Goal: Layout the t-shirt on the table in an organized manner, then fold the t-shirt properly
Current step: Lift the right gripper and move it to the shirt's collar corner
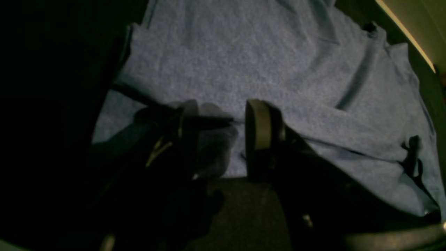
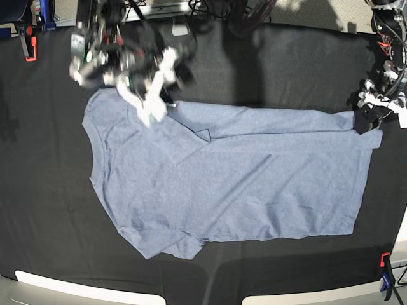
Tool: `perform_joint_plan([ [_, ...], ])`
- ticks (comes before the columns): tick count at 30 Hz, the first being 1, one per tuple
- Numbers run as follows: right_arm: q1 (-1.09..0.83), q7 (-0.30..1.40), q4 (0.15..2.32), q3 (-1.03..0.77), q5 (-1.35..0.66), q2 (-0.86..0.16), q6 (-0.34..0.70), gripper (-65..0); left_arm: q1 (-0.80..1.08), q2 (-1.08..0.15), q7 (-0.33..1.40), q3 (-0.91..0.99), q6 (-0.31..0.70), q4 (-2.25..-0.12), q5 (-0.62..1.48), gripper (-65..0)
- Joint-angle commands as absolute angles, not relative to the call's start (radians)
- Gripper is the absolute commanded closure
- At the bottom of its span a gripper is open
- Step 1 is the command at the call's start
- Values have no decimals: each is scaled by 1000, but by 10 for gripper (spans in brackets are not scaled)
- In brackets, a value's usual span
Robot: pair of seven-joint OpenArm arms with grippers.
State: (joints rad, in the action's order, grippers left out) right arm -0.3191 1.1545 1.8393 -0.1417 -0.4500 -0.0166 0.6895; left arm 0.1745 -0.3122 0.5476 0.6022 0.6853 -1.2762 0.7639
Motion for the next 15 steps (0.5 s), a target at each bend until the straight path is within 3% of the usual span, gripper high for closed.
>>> perform_joint_plan([
  [1,-316,1131,1857,-154,-468,-17,698,-207,167,-330,524,607,698,-1291,786,-207],
  [8,-330,1110,1857,-307,-472,-21,698,-207,167,-330,524,607,698,-1291,786,-207],
  [15,-302,1047,1854,-357,-471,-112,698,-206,167,-330,524,607,698,-1291,786,-207],
])
